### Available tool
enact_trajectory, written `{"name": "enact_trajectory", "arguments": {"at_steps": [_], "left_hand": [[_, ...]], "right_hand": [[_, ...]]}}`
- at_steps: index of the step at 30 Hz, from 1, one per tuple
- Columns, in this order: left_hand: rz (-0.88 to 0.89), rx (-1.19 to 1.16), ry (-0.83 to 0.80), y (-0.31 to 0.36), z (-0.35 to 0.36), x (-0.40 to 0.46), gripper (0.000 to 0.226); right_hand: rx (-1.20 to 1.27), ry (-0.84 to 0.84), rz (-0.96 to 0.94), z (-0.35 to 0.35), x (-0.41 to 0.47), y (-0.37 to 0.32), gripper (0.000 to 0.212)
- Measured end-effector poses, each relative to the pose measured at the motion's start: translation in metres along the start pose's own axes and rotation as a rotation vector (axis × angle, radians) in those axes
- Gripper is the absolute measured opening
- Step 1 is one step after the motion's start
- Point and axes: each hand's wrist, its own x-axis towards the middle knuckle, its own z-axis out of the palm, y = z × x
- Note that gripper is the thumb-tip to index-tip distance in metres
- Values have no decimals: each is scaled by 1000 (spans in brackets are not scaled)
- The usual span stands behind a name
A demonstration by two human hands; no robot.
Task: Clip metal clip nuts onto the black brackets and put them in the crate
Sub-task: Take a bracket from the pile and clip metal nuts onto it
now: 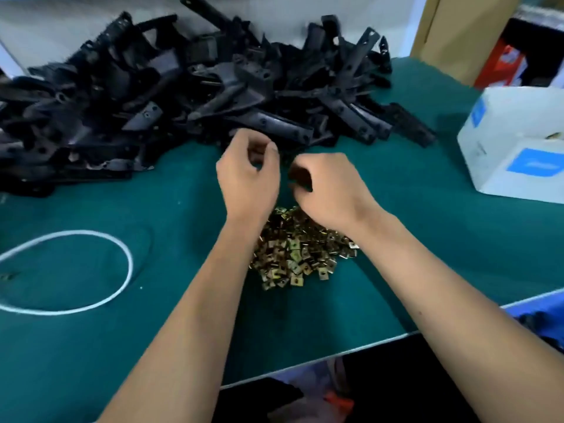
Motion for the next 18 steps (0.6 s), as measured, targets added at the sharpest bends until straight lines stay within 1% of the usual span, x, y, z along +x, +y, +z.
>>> {"name": "enact_trajectory", "arguments": {"at_steps": [2, 5, 7, 8, 9, 11, 12, 13, 15, 17, 18], "left_hand": [[4, 176, 89, -33, -35, 14, 10], [-125, 487, 245, -74, -79, 35, 23], [-239, 537, 332, -89, -102, 45, 32], [-278, 530, 329, -95, -108, 50, 37], [-300, 539, 287, -101, -113, 54, 42], [-280, 592, 134, -108, -112, 60, 48], [-256, 591, 62, -110, -110, 62, 48], [-240, 559, 4, -110, -106, 63, 46], [-237, 495, -71, -109, -98, 63, 33], [-238, 492, -93, -109, -93, 62, 20], [-231, 490, -91, -108, -91, 62, 18]], "right_hand": [[-7, -64, -72, 19, 17, -26, 16], [-28, -181, -155, 48, 41, -56, 28], [-39, -269, -210, 68, 54, -75, 38], [-38, -305, -233, 76, 59, -82, 45], [-42, -347, -248, 85, 65, -90, 51], [-101, -428, -243, 97, 75, -99, 59], [-133, -461, -243, 100, 82, -101, 56], [-142, -484, -247, 99, 89, -101, 48], [-68, -541, -240, 93, 99, -99, 26], [1, -619, -237, 81, 102, -92, 22], [5, -656, -246, 74, 101, -87, 22]]}}
